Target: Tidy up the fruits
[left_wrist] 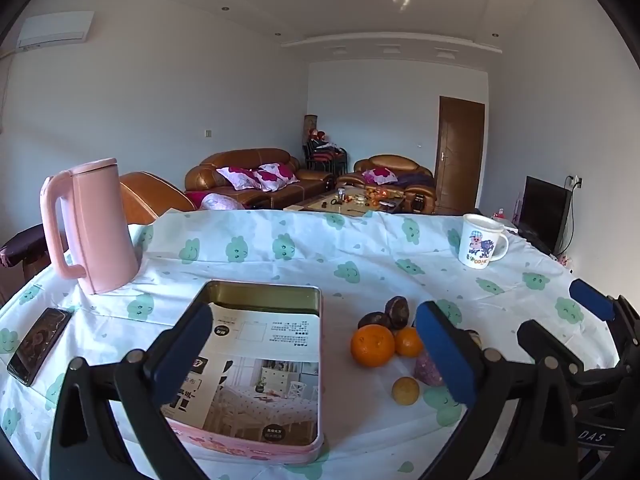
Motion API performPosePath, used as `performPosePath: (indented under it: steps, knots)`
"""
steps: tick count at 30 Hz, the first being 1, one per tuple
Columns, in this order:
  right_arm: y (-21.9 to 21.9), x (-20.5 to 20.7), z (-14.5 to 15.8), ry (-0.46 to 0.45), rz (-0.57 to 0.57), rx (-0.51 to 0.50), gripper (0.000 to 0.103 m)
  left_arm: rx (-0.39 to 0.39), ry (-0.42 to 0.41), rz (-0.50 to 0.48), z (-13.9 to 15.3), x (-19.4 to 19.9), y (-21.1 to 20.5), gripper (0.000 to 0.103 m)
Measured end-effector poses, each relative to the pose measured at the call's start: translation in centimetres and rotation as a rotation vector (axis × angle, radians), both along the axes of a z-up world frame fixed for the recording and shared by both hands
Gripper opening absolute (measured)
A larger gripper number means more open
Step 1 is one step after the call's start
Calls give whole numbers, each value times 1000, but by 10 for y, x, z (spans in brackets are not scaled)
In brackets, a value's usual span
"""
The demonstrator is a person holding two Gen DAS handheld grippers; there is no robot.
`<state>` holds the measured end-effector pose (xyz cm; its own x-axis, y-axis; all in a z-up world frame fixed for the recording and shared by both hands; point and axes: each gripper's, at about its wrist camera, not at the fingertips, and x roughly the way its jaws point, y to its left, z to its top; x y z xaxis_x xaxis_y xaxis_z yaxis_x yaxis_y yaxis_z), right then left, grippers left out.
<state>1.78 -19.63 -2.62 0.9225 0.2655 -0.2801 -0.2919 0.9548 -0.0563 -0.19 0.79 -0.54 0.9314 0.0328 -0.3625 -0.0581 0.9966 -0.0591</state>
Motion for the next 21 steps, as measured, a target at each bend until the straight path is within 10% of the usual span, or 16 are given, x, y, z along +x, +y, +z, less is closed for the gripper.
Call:
performPosePath:
  steps: [21]
  knots:
    - [1,0,-1,16,-1,2,102,1,-3,1,-1,-1,-3,103]
